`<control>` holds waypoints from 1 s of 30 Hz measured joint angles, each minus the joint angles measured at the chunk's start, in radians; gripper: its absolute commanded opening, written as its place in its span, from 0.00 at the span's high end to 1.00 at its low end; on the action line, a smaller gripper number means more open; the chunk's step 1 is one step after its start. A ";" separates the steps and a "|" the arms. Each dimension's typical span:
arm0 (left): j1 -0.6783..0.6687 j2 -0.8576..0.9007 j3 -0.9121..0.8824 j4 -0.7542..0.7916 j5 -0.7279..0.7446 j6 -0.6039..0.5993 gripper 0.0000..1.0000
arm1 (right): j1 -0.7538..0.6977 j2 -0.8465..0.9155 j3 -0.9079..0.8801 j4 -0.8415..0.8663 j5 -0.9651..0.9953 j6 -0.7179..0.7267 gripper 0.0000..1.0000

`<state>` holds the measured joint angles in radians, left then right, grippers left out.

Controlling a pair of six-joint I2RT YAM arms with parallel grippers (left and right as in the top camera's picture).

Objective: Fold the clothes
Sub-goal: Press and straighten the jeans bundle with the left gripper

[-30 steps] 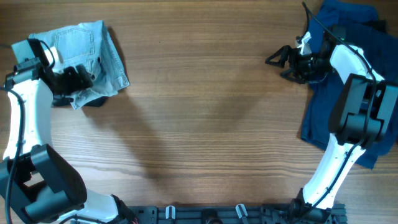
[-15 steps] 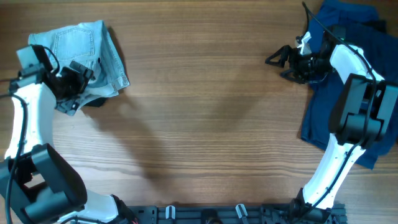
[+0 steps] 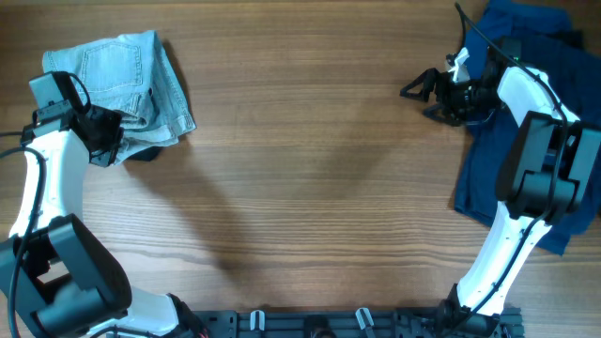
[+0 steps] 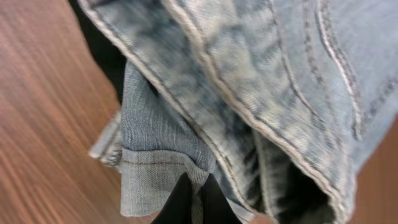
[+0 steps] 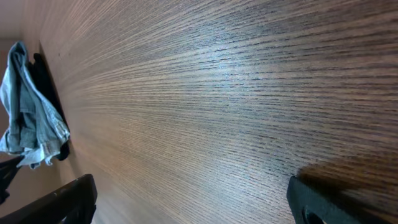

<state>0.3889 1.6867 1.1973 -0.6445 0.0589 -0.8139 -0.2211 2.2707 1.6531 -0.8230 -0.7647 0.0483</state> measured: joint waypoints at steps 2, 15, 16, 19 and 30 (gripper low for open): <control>0.006 0.000 0.000 -0.006 -0.020 0.028 0.96 | 0.000 0.000 0.000 0.000 0.000 0.000 0.00; 0.269 0.000 0.026 0.063 -0.036 0.353 0.12 | 0.000 0.000 0.000 0.002 0.000 0.004 0.01; 0.269 0.000 0.029 0.061 -0.036 0.355 0.09 | 0.000 0.000 0.000 0.002 0.000 0.004 0.00; 0.269 0.000 0.031 0.045 -0.027 0.353 0.08 | 0.000 0.000 0.000 0.002 0.000 0.007 0.00; 0.187 -0.318 0.045 0.109 0.056 0.365 0.44 | 0.002 0.000 0.000 0.010 0.003 0.031 0.01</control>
<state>0.5758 1.3689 1.2423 -0.5350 0.1146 -0.4492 -0.2188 2.2704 1.6535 -0.8131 -0.7612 0.0792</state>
